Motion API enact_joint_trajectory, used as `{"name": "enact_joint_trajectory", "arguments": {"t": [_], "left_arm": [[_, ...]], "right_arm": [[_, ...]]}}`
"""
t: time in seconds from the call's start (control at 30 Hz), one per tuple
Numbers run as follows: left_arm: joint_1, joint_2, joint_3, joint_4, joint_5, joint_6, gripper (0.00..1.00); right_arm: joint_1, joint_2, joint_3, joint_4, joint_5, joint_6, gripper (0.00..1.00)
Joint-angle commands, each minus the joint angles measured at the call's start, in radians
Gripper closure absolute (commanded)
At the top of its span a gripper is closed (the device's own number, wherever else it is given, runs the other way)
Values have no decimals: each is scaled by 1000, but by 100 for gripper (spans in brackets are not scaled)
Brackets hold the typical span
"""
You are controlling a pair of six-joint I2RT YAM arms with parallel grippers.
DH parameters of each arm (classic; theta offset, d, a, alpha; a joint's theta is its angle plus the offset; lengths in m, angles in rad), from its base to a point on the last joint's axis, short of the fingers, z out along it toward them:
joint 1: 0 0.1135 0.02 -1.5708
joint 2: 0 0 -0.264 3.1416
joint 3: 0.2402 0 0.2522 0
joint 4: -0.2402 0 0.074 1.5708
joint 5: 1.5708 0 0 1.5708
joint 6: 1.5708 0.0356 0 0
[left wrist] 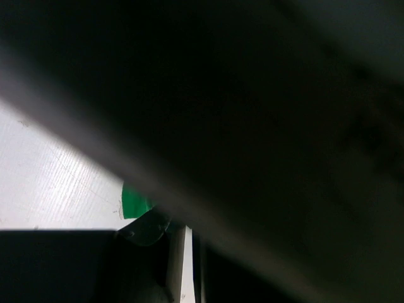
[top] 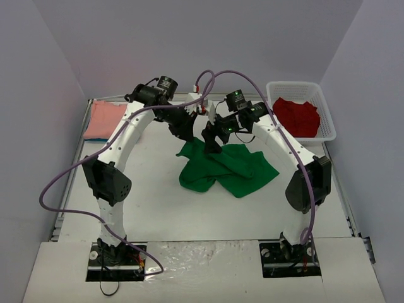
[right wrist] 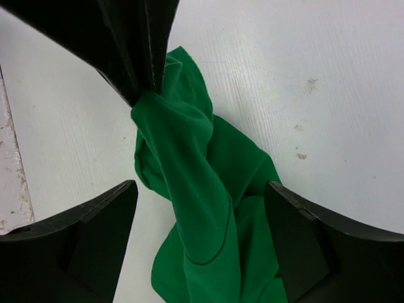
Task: Fold and stack the t-shirts
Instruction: Flatten out the tshirt
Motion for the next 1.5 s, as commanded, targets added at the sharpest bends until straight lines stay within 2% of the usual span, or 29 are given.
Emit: {"name": "enact_joint_trajectory", "arguments": {"t": [0.0, 0.27, 0.73, 0.8, 0.83, 0.87, 0.93, 0.97, 1.2, 1.23, 1.27, 1.3, 1.33, 1.43, 1.47], "left_arm": [[-48, -36, -13, -42, 2, 22, 98], [-87, -45, -66, -32, 2, 31, 98], [-85, -56, -56, -33, 156, 33, 98], [-87, -53, -56, -33, 179, 33, 98], [-87, -50, -55, -33, 183, 33, 98], [-87, -48, -55, -36, 186, 33, 98], [-87, -43, -44, -41, 190, 36, 98], [-85, -43, -41, -48, 194, 36, 98], [-79, -50, -43, -65, 150, 65, 98], [-73, -53, -47, -56, 131, 66, 96], [-67, -54, -65, -47, 118, 63, 89], [-61, -59, -73, -39, 101, 60, 71], [-39, -60, -81, -23, 84, 54, 66], [31, -63, -101, 19, 44, 12, 59], [94, -65, -107, 30, 47, 1, 58]], "right_arm": [[32, 1, 76, 84, 16, 8, 23], [36, 21, 136, 89, 41, 36, 29], [35, -62, 87, 117, 27, 59, 31], [36, -62, 87, 118, 16, 63, 38], [36, -60, 89, 120, 16, 65, 46], [36, -56, 90, 118, 25, 67, 68], [36, -47, 93, 117, 33, 68, 86], [36, -42, 90, 117, 42, 68, 100], [22, -42, 72, 114, 64, 67, 100], [19, -56, 66, 112, 61, 68, 100], [15, -65, 60, 112, 56, 67, 100], [12, -77, 44, 110, 56, 68, 100], [-1, -92, 34, 109, 56, 68, 100], [-63, -184, -15, 110, 45, 70, 100], [-91, -204, -26, 110, 36, 73, 100]]}}
